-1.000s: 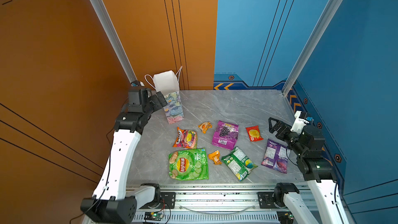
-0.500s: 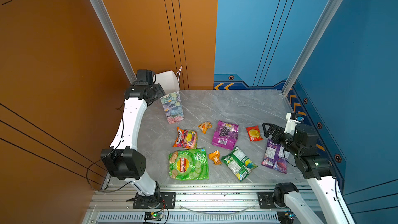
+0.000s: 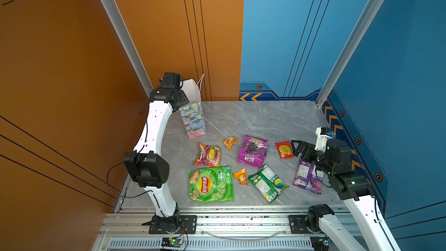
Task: Place the snacks into the paper bag
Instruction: Pick up the paper bag from the top-left of the table.
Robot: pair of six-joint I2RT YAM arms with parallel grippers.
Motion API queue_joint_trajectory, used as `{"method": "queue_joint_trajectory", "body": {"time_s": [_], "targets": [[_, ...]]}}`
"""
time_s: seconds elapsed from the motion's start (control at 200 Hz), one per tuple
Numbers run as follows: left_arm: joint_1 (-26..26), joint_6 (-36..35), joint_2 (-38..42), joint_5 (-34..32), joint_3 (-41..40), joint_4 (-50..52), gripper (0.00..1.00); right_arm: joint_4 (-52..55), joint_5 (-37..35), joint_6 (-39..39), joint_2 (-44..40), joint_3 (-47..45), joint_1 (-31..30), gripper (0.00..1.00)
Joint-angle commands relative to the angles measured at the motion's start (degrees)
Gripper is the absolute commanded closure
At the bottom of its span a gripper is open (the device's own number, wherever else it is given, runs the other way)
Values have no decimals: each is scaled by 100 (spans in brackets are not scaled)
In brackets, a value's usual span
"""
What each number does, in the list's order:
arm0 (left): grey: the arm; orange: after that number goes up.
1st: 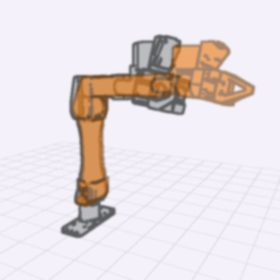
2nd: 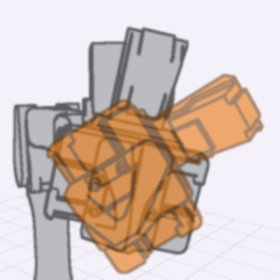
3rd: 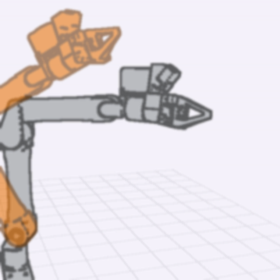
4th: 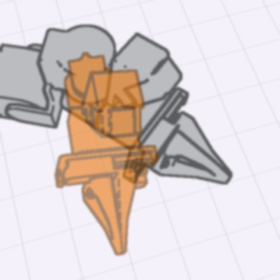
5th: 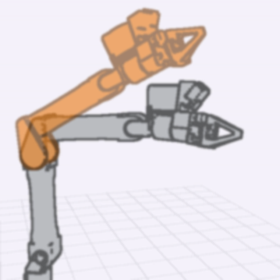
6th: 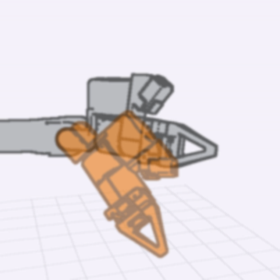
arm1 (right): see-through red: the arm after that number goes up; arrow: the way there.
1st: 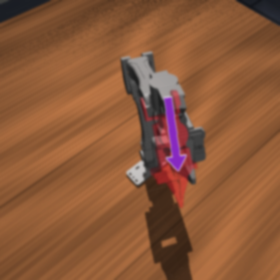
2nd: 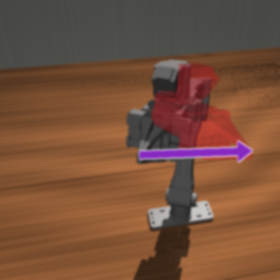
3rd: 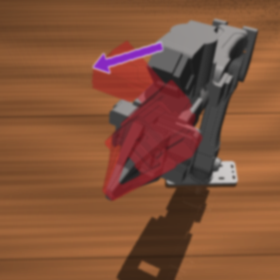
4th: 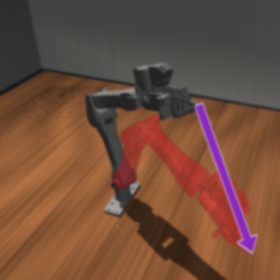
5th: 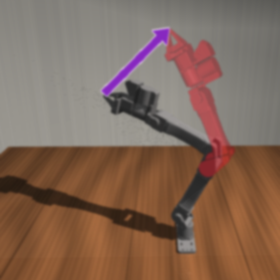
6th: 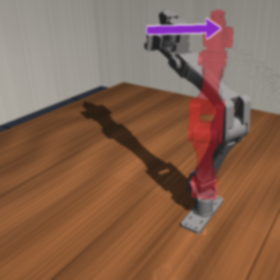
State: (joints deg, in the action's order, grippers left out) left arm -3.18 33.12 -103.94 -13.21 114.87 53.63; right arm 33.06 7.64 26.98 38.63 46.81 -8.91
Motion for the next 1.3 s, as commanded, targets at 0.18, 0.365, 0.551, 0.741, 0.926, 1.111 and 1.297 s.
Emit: {"method": "queue_joint_trajectory", "body": {"time_s": [0.18,0.365,0.551,0.741,0.926,1.111,1.297], "targets": [[51,832,207,145,-758,-614,46,117,-156,-8,-28,69,-125,1],[42,918,229,493,-1118,-996,57,157,-161,-31,-61,-7,-135,1],[-112,723,303,451,-1247,-1056,70,70,-175,-18,-7,-118,-142,1],[-256,381,405,192,-1278,-1039,83,33,-188,-8,105,-93,-173,1],[-499,-129,543,-159,-1227,-1039,96,41,-280,-2,114,-119,-215,1],[-1083,-875,694,-868,-1132,-1032,100,32,-329,18,164,-132,-261,1],[-1882,-1428,1329,-2247,-1556,-988,100,69,-398,43,237,-119,-339,1]]}}
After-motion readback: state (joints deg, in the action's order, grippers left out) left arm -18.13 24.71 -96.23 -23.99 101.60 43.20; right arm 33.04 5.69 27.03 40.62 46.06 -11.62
